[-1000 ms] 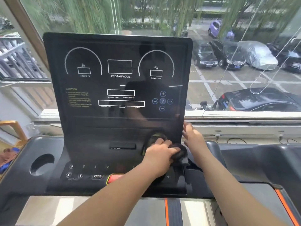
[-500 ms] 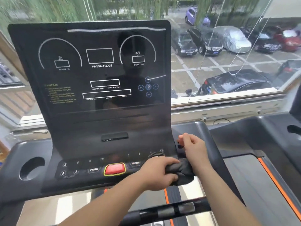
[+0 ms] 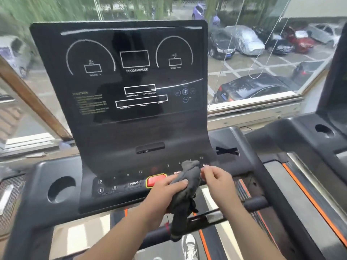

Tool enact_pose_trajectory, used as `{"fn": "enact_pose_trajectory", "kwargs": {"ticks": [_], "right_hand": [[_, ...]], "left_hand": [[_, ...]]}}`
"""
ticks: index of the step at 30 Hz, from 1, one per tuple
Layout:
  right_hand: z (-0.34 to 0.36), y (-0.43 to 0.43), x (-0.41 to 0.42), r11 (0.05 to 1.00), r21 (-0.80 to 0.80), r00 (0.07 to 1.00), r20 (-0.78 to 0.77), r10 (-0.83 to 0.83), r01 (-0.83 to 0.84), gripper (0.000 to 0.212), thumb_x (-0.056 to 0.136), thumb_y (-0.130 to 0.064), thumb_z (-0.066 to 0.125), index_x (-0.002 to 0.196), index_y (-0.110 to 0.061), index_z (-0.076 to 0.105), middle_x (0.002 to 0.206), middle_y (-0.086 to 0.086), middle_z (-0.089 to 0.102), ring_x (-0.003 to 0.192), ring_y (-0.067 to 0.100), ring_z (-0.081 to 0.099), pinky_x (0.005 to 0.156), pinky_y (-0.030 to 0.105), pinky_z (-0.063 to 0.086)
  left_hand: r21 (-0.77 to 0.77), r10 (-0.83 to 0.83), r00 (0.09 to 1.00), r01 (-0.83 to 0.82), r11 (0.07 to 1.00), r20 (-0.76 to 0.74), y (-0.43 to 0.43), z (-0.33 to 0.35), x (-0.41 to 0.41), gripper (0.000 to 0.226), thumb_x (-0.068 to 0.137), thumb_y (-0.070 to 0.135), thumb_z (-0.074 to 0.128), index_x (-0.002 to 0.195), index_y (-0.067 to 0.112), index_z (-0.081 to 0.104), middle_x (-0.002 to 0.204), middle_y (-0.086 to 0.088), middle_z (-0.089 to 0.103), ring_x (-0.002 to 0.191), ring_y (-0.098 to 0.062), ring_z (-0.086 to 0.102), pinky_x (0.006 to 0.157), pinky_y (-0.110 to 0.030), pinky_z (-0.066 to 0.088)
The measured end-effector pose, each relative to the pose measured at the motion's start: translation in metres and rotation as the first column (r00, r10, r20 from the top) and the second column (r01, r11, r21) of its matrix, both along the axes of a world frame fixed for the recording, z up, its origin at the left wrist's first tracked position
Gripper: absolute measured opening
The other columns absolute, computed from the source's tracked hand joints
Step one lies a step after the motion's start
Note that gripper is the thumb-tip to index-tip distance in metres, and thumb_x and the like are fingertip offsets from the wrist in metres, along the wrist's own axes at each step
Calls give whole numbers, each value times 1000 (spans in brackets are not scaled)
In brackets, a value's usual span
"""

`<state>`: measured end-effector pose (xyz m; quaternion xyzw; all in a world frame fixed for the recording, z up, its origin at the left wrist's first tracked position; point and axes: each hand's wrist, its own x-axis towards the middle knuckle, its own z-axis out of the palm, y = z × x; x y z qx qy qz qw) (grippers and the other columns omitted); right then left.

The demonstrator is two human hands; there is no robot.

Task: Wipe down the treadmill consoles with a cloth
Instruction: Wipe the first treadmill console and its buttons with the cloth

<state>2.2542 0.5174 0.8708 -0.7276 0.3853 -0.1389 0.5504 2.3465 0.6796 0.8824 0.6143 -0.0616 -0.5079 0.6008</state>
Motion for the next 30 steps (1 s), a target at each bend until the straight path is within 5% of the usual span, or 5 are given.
{"fn": "enact_pose_trajectory", "kwargs": {"ticks": [6,11,16,22,30], "right_hand": [[-12,68,5,988,9,987,-50,153,-153,42,104,-29,51,69,-7,44,63,-2,40,62,12,38,63,34,35],[-5,90,-5,979,41,976,-80,201,-198,46,100,-43,51,81,-2,58,78,17,60,69,18,59,65,32,44],[10,89,-42,983,135,989,-58,134,-125,36,105,-25,54,76,-6,64,74,11,62,69,6,64,58,16,49],[13,61,-116,997,75,997,-78,0,5,53,97,-54,50,88,-3,58,91,23,62,78,25,63,73,36,49],[14,19,-338,906,53,907,-48,-418,420,41,106,-32,54,82,2,62,76,14,61,67,11,58,64,27,47]], "left_hand": [[29,96,991,-93,995,-98,59,-9,-9,20,95,27,71,112,16,74,100,-14,77,88,-26,72,66,-28,55],[36,159,980,-156,987,-115,79,-14,-10,56,76,51,77,117,14,66,112,-19,75,104,-35,74,89,-48,57],[58,112,984,-105,993,-139,68,-7,-34,35,94,40,65,119,16,69,107,-16,79,105,-38,75,100,-54,57],[68,-62,991,71,995,-122,19,11,-94,32,99,35,61,117,12,73,102,-19,79,83,-28,78,65,-34,62],[17,-435,883,445,895,-174,-67,25,-276,46,99,38,60,125,1,68,114,-28,73,89,-40,73,78,-50,64]]}}
